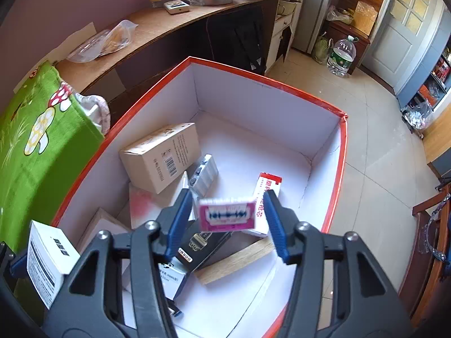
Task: Organize objects
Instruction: 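Carry the white box and pink pack to the storage box and release both, then move both grippers back over the bedspread toward the remaining items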
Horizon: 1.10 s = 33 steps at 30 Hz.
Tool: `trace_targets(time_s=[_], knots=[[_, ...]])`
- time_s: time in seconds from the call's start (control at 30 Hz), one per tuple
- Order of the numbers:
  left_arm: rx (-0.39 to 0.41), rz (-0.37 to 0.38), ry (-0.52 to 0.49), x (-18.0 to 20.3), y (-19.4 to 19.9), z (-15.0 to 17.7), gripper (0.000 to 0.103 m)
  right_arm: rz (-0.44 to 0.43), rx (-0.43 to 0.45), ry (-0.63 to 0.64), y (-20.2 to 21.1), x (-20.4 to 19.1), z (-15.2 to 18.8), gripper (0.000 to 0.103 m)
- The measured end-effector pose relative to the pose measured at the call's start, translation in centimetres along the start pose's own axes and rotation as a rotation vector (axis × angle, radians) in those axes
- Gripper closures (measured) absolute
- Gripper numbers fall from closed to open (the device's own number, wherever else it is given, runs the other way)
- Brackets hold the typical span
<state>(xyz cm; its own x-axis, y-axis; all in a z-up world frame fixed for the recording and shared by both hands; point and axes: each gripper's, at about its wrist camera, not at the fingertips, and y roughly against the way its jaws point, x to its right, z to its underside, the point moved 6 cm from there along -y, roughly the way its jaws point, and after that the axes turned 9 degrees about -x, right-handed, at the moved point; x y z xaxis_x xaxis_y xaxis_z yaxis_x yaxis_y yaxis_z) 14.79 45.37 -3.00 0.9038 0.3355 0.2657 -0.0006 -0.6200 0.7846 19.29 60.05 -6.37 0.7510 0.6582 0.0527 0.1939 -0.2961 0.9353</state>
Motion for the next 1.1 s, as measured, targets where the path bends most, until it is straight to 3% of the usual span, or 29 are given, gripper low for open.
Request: trace_targets(time_s=[0.1, 0.2, 0.57, 1.1], knots=[[-0.004, 0.024, -0.003, 0.4, -0.4, -0.2, 0.031, 0.006, 0.004, -0.009, 0.0, 0.3, -0.2, 0.028], [-0.004, 0.007, -0.01, 0.3, -0.4, -0.3, 0.026, -0.009, 0.01, -0.016, 0.0, 0.2, -0.4, 0.026], [0.055, -0.018, 0.04, -1.5, 2.9, -0.5, 0.025, -0.065, 0.067, -0.002, 2.1, -2.0, -1.2, 0.023], [0.169, -0.081, 0.154, -6.2, 10.3, 0.1, 0.022, -0.129, 0.152, 0.116, 6.8, -8.7, -1.6, 0.02]])
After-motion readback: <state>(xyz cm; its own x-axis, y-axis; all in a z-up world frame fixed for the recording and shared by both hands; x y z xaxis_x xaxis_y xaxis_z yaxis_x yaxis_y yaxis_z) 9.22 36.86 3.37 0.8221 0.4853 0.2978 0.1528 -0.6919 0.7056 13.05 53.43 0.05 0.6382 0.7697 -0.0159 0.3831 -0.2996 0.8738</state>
